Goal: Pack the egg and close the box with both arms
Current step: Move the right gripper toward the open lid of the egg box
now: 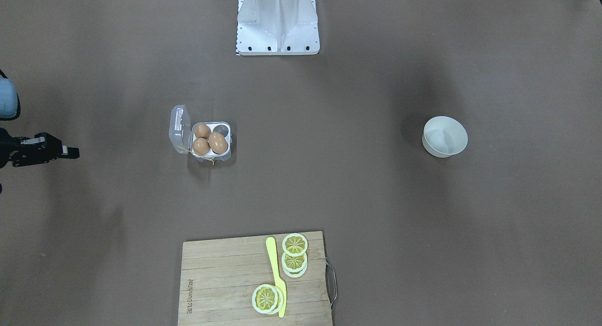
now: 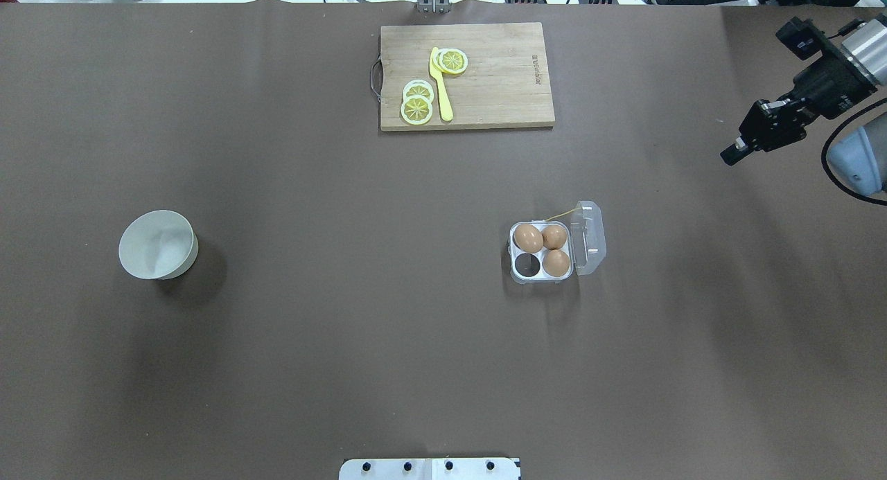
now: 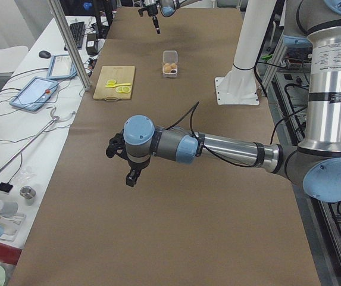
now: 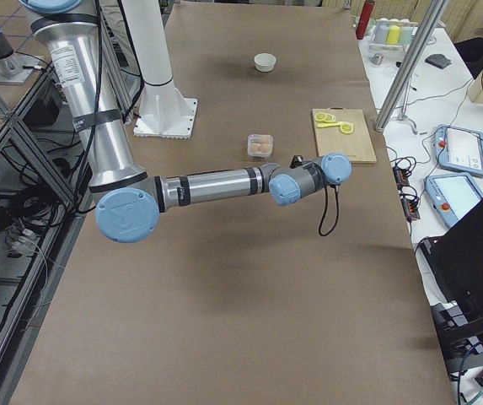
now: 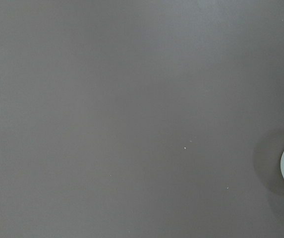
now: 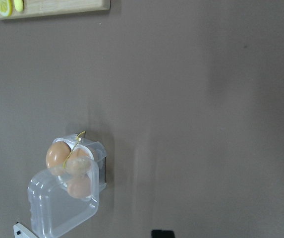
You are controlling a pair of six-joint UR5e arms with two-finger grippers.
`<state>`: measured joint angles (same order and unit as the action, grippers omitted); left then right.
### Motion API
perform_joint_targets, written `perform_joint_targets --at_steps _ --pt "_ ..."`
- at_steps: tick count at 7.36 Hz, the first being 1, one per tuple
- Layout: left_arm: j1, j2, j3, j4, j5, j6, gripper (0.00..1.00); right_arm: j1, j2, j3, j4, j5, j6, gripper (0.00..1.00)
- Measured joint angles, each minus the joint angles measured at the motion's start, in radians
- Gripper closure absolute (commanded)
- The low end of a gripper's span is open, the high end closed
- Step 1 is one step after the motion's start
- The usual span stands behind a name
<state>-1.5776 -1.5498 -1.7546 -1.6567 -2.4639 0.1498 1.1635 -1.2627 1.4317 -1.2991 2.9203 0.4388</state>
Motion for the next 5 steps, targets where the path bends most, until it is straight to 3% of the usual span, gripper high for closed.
perform_joint_targets --at_steps 5 --pt "-0.023 0.005 -0.012 0.0 -0.001 0.001 0.03 -0.124 0.095 -0.004 -0.002 -0.009 0.106 0.88"
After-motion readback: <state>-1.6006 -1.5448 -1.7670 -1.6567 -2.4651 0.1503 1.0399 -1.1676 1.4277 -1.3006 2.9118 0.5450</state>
